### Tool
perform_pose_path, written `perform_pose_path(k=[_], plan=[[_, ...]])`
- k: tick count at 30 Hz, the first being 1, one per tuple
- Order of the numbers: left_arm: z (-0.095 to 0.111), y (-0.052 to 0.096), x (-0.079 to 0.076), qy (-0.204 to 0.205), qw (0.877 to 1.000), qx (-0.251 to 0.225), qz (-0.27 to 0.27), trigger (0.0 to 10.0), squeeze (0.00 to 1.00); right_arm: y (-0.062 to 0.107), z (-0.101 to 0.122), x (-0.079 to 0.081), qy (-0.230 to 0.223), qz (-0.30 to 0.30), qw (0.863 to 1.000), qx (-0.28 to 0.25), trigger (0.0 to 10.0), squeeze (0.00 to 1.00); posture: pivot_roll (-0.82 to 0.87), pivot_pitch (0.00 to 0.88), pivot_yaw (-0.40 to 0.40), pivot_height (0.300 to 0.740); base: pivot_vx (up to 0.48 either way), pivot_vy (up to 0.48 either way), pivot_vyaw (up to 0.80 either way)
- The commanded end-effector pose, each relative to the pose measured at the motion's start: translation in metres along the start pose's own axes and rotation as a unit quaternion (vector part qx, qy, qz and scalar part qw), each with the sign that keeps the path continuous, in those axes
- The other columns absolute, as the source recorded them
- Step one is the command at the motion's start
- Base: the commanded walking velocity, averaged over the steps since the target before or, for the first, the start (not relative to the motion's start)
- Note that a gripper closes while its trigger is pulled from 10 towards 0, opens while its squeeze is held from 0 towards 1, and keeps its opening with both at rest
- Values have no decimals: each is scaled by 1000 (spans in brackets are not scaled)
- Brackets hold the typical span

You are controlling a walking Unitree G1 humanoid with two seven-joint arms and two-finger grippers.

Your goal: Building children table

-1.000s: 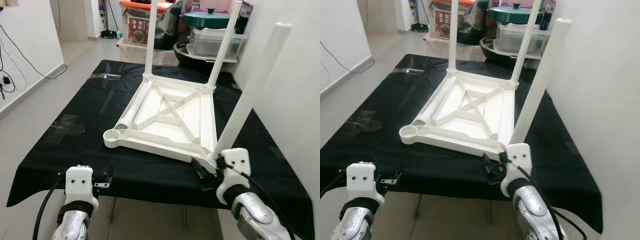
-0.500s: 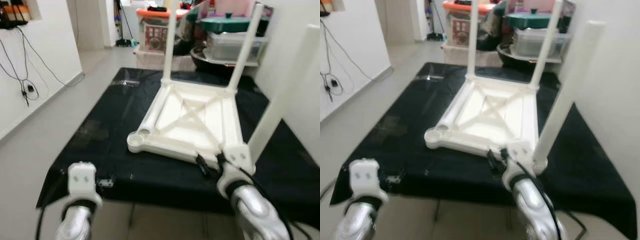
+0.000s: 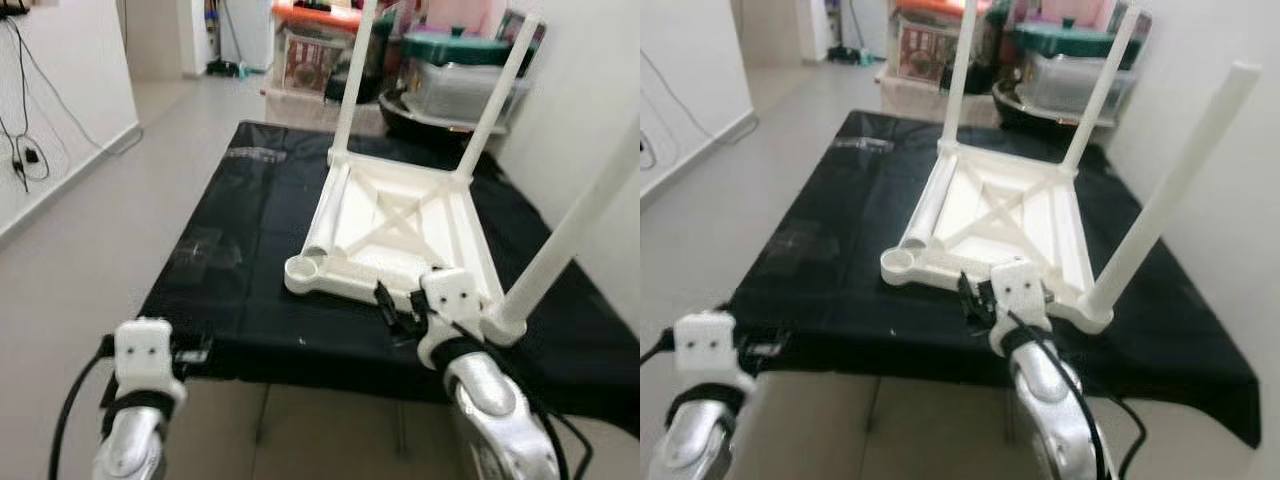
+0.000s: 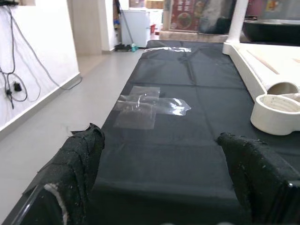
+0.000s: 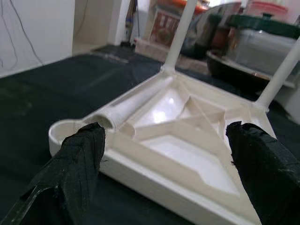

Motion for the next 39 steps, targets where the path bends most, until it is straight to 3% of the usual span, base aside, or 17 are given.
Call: perform_pose_path(k=[1, 23, 28, 34, 36, 38, 39], plan=[[3, 0, -7, 7, 1000, -8, -15, 10000, 0, -1, -5, -4, 5, -3, 1000, 6, 10000, 0, 133, 0, -99, 740, 311, 0, 0], [6, 0, -9, 9, 1000, -11, -23, 10000, 0, -11, -6, -5, 14, 10, 1000, -16, 10000, 0, 141, 0, -107, 740, 307, 0, 0], [8, -1, -6, 5, 1000, -19, -8, 10000, 0, -13, -3, -5, 13, 16, 1000, -23, 10000, 0, 144, 0, -109, 740, 0, 0, 0], [-4, -2, 13, -15, 998, 17, 53, 10000, 0, -11, 5, 15, 36, 98, 993, -51, 10000, 0, 134, 0, -102, 740, 0, 0, 0], [-4, -2, 13, -15, 998, 17, 53, 10000, 0, -11, 5, 15, 36, 98, 993, -51, 10000, 0, 134, 0, -102, 740, 0, 0, 0], [-16, -1, 35, -62, 990, 56, 111, 10000, 0, -9, 6, 29, 56, 152, 985, -59, 10000, 0, 137, 0, -102, 740, 0, 0, 0], [-16, -1, 35, -62, 990, 56, 111, 10000, 0, -9, 6, 29, 56, 152, 985, -59, 10000, 0, 137, 0, -102, 740, 0, 0, 0]])
Point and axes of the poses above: a point about 5 cm out from each wrist's last joint towards the gripper, its own y axis pointing back from the gripper into the wrist, its own z axis along the axis of the wrist's last joint, x = y × z, the point moved 3 cm from there along -y, pointing out of the wrist towards the gripper, and after that the axes turned 9 degrees about y, right-handed, at the moved point
